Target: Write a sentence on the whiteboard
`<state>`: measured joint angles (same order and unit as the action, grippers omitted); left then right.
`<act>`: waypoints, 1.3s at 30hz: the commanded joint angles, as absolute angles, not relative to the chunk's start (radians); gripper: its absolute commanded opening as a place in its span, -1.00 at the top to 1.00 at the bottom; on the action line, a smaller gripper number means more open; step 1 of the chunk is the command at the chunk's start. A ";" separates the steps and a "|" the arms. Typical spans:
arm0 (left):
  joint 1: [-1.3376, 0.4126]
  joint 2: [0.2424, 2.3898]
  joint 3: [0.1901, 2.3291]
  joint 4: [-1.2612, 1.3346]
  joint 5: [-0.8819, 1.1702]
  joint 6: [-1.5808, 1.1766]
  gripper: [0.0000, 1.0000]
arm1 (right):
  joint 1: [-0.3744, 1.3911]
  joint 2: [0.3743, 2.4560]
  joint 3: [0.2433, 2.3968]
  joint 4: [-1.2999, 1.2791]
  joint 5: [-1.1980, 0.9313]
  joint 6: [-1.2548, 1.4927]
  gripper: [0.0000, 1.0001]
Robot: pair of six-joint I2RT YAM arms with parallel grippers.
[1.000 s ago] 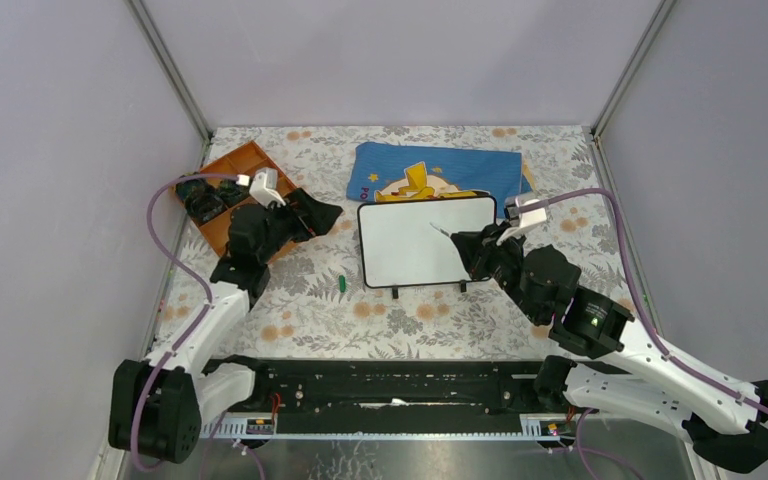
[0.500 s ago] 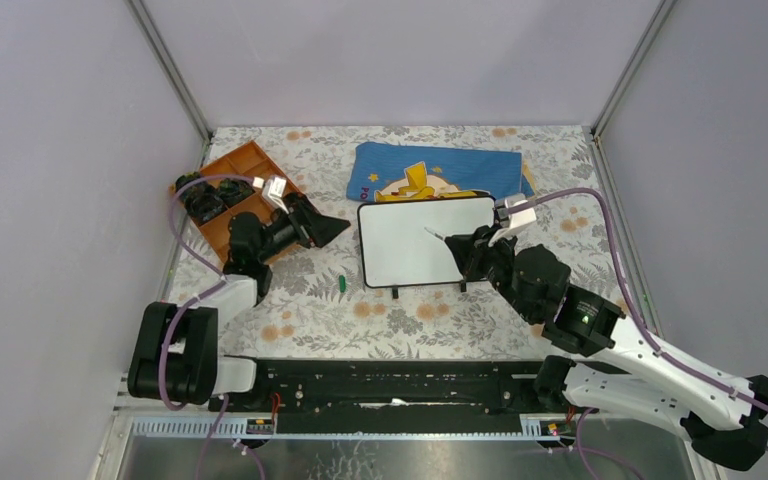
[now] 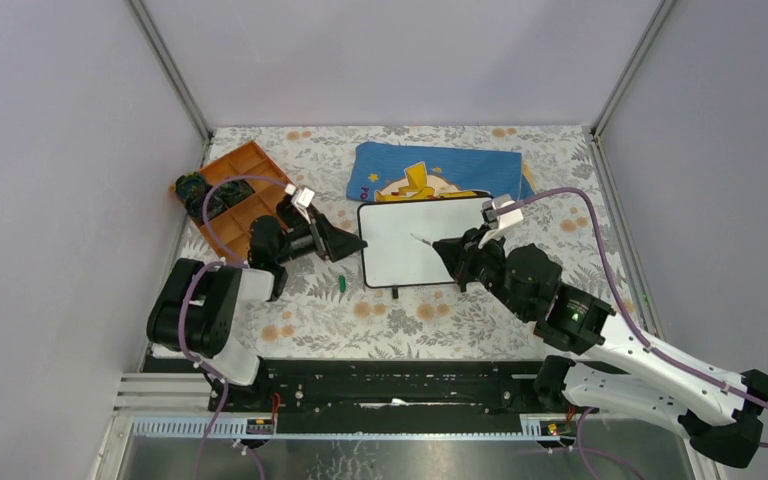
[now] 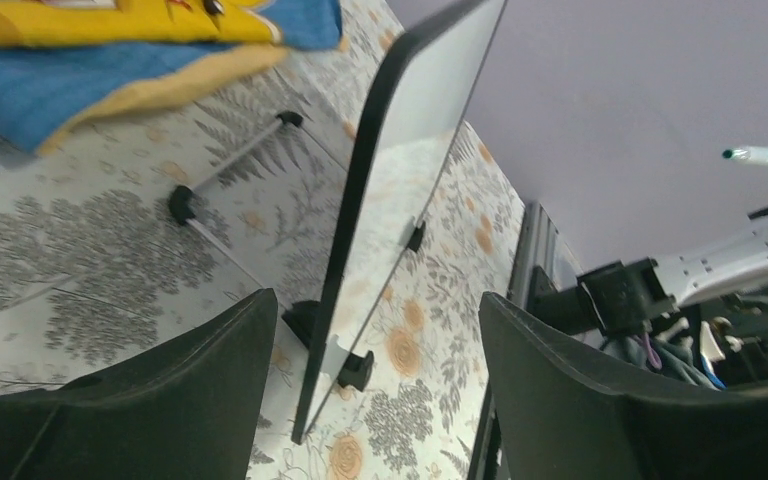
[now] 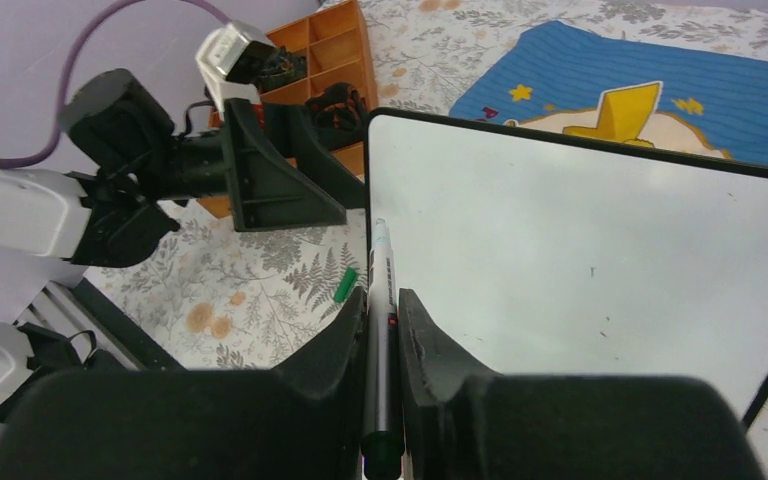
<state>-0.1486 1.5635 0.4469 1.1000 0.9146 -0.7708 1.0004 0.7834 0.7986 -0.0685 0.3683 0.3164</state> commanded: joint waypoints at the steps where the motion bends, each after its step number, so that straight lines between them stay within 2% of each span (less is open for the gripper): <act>1: -0.166 1.620 0.476 1.223 0.979 -0.763 -0.57 | 0.997 0.791 0.799 0.028 0.319 0.332 1.00; 11: -0.164 1.711 0.473 1.340 0.993 -0.816 -0.41 | 0.997 0.845 0.789 0.107 0.253 0.327 1.00; 19: -0.166 1.826 0.494 1.578 1.012 -0.957 -0.21 | 0.997 0.880 0.793 0.143 0.222 0.330 1.00; 39: -0.179 1.879 0.490 1.581 1.010 -0.913 0.30 | 0.997 0.928 0.799 0.164 0.224 0.314 1.00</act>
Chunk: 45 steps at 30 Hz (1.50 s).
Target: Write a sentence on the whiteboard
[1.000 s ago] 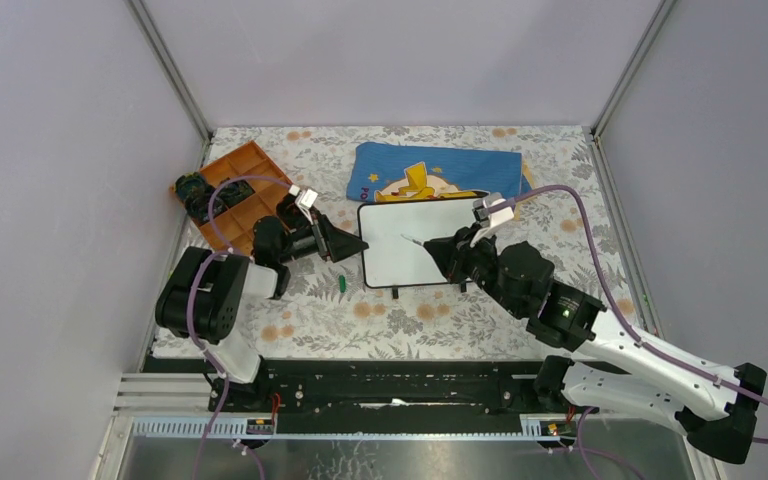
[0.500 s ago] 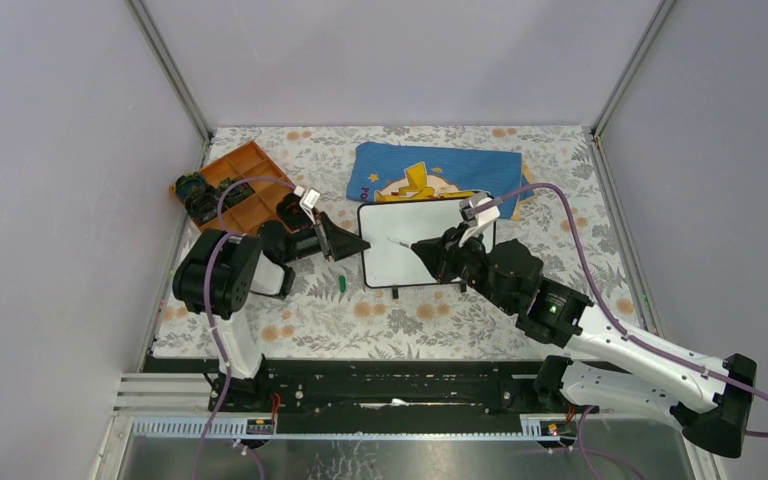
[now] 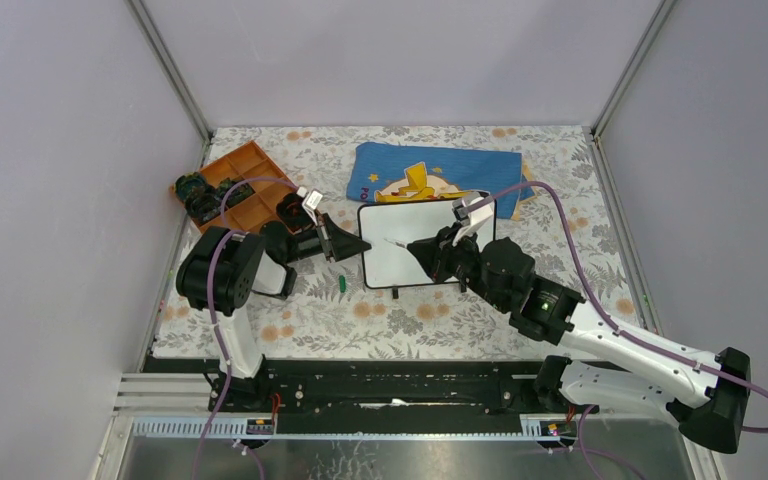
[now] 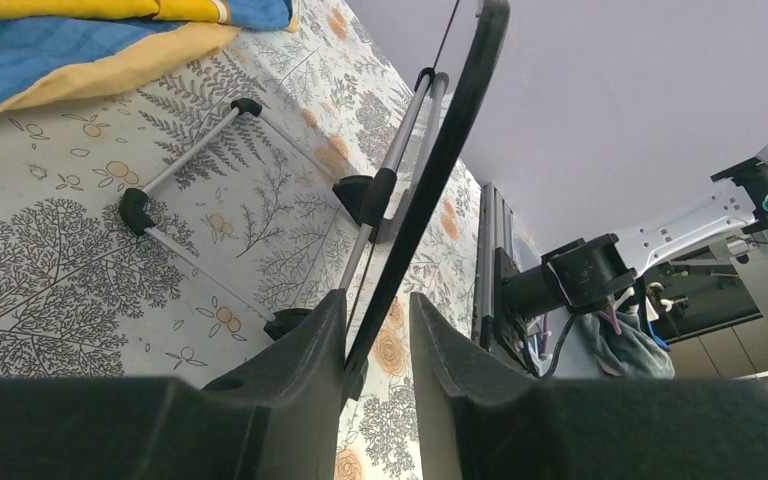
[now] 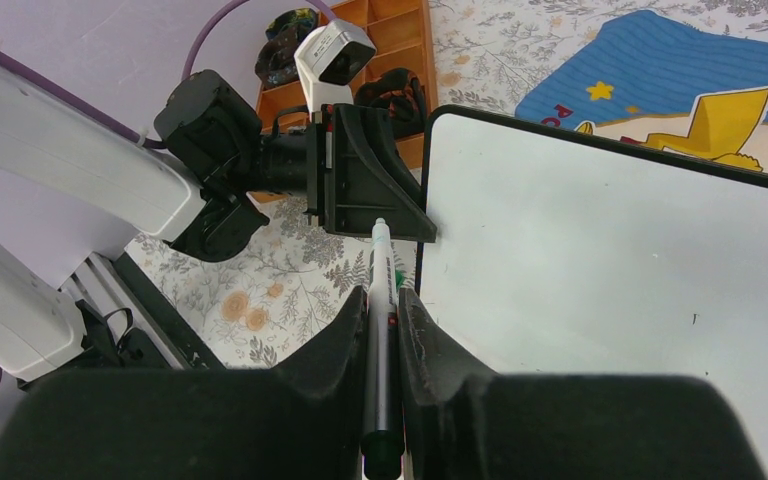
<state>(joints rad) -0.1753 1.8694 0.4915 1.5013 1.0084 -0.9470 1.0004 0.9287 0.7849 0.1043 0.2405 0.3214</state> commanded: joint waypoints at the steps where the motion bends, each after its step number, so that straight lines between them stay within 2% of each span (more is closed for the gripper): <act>1: -0.179 1.879 0.488 1.578 1.006 -0.907 0.32 | 0.997 0.927 0.797 0.165 0.224 0.317 1.00; 11: -0.184 1.895 0.482 1.571 0.997 -0.878 0.45 | 0.996 0.925 0.783 0.164 0.236 0.322 1.00; 17: -0.186 1.905 0.476 1.563 0.991 -0.861 0.44 | 0.998 0.948 0.774 0.164 0.291 0.316 1.00; 21: -0.185 1.906 0.474 1.561 0.989 -0.857 0.48 | 1.032 0.970 0.774 0.169 0.411 0.271 1.00; 26: -0.185 1.896 0.469 1.548 0.982 -0.843 0.51 | 1.160 1.045 0.794 0.199 0.642 0.147 1.00; 30: -0.186 1.893 0.463 1.546 0.978 -0.838 0.56 | 1.173 1.113 0.813 0.222 0.708 0.127 1.00; 45: -0.185 1.872 0.453 1.524 0.971 -0.804 0.69 | 1.173 1.255 0.868 0.350 0.700 0.107 1.00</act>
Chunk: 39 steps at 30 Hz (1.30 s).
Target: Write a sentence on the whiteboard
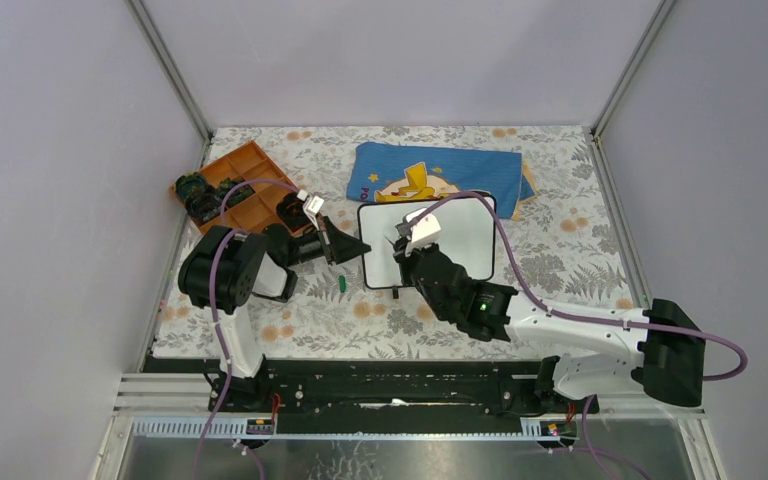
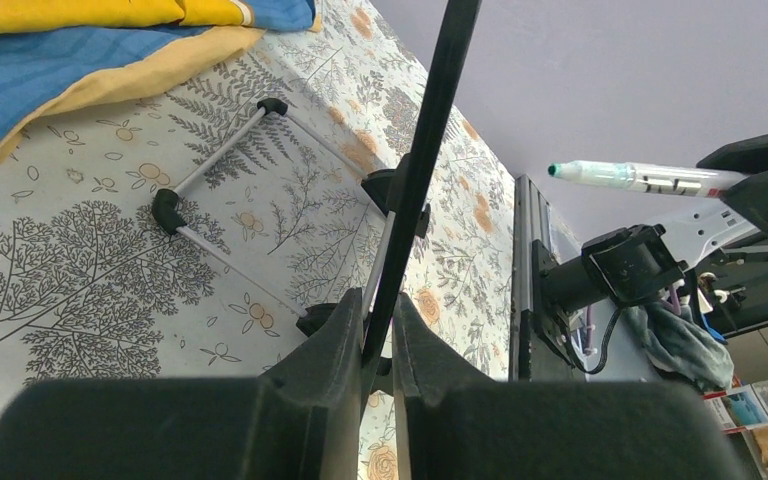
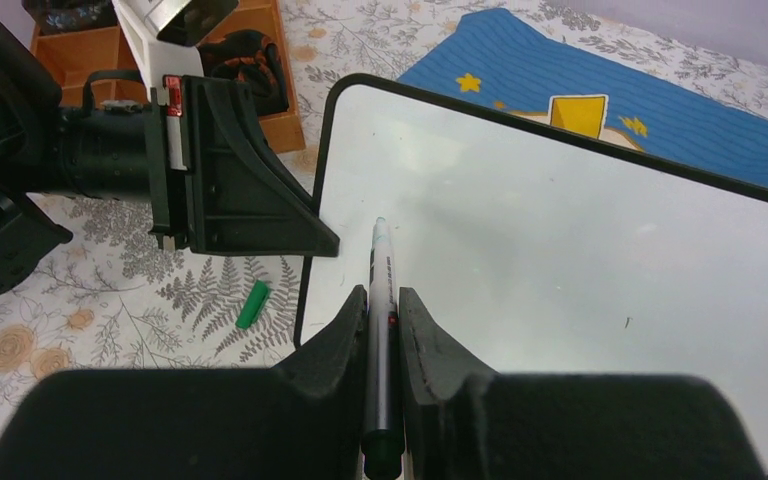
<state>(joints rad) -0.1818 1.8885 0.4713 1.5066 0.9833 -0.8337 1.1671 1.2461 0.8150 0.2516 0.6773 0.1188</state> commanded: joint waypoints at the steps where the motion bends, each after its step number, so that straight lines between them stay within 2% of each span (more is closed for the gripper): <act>1: -0.185 1.872 0.453 1.523 0.970 -0.804 0.69 | 1.173 1.259 0.871 0.356 0.697 0.107 1.00; 19: -0.186 1.870 0.451 1.522 0.968 -0.800 0.77 | 1.167 1.362 0.926 0.378 0.747 0.150 1.00; 39: -0.186 1.875 0.453 1.528 0.966 -0.807 0.84 | 1.101 1.384 0.924 0.371 0.716 0.240 1.00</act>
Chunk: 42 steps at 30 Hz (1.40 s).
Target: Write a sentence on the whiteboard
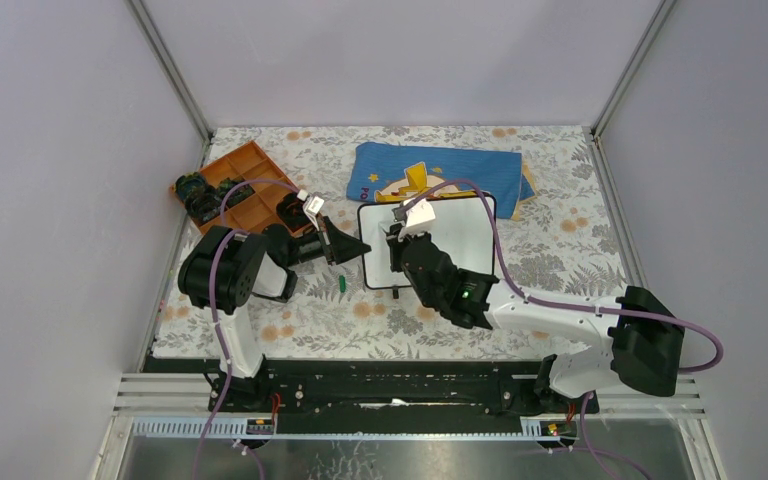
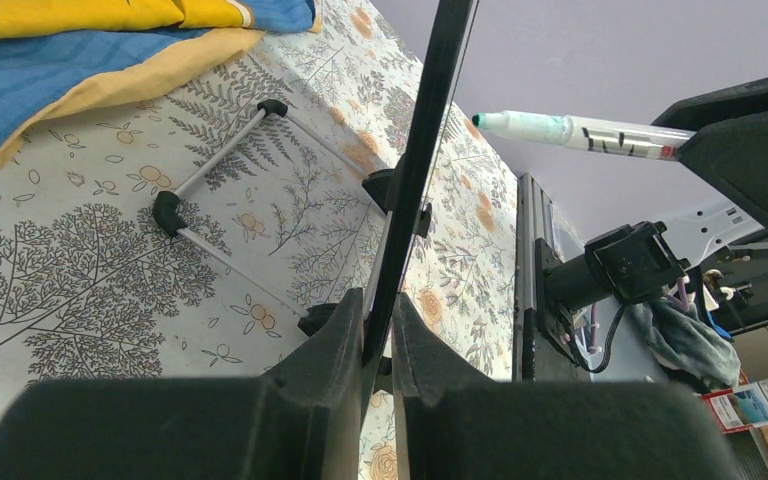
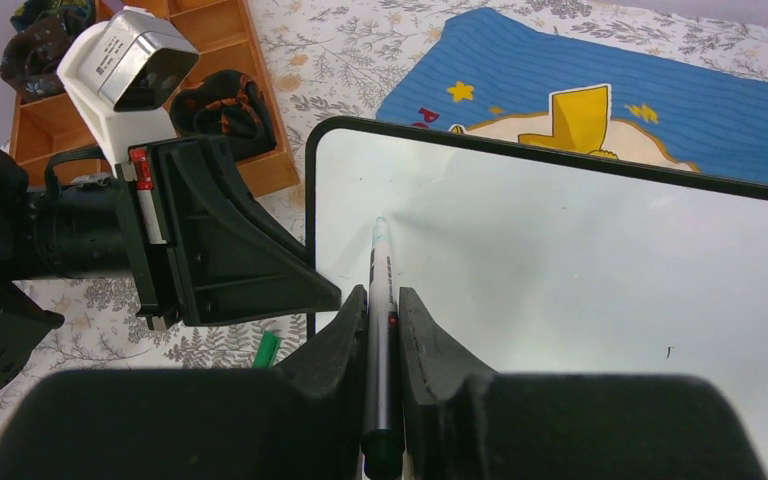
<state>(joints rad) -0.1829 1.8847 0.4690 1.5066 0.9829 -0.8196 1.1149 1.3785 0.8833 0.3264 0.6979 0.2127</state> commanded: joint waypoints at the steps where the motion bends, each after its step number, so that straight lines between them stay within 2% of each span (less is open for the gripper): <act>1: -0.186 1.875 0.453 1.528 0.965 -0.807 0.84 | 1.099 1.385 0.925 0.370 0.714 0.242 1.00; 42: -0.185 1.869 0.457 1.514 0.966 -0.801 0.92 | 1.081 1.332 0.824 0.281 0.718 0.308 1.00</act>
